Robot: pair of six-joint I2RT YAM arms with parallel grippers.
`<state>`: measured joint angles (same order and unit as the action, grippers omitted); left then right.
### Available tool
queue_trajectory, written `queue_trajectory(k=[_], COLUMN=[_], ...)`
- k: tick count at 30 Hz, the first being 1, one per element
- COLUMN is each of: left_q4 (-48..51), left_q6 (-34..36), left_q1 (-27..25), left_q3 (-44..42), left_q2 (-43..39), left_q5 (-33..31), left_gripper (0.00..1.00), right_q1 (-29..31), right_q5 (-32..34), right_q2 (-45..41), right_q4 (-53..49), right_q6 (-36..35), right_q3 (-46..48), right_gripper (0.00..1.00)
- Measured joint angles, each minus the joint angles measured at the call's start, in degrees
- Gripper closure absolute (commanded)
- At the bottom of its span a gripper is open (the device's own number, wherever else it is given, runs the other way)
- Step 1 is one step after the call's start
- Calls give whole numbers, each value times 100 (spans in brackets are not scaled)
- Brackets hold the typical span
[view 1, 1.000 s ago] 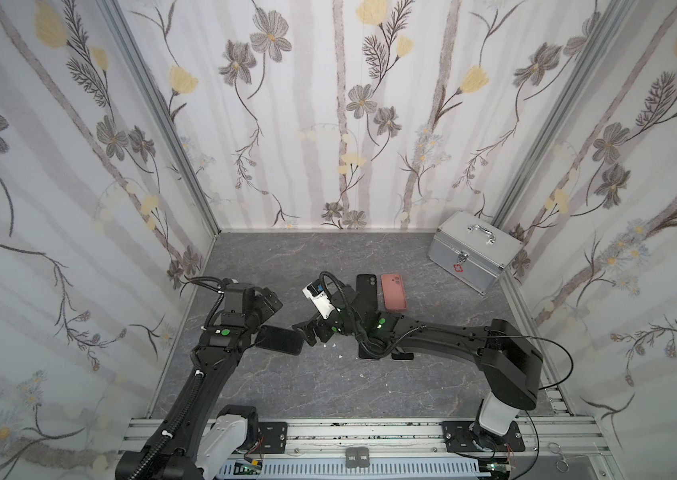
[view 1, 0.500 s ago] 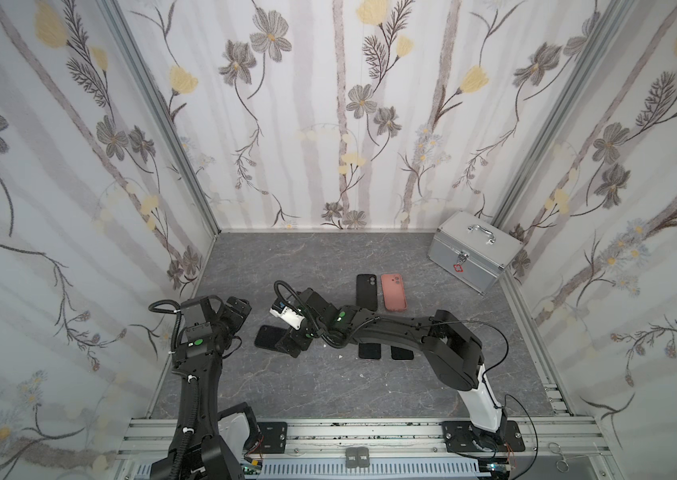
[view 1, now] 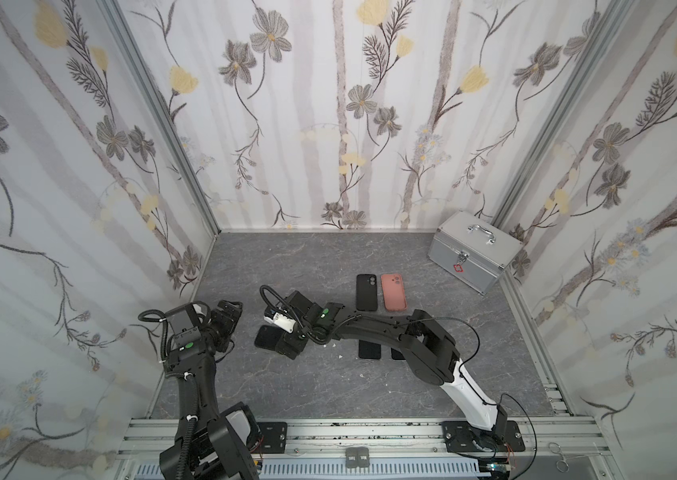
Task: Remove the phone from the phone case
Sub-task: 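Reach the right gripper across to the bare black phone while the left arm draws back, then close the right gripper on the bare black phone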
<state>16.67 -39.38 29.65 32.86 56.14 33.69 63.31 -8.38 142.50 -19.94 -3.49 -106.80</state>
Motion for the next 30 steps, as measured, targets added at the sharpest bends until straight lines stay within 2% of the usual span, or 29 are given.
queue_trajectory(k=[10,30], left_q4=[-90,-289], left_q6=[20,22], left_q1=[120,223], left_q3=[-66,-162], left_q2=[57,190], left_q5=[111,251], left_gripper=[3,2], right_q1=[0,114], right_q5=[87,345], right_q2=[343,501], right_q4=[-354,-654], right_q6=[-15,-417], right_q3=[-494,-516], right_gripper=[0,2])
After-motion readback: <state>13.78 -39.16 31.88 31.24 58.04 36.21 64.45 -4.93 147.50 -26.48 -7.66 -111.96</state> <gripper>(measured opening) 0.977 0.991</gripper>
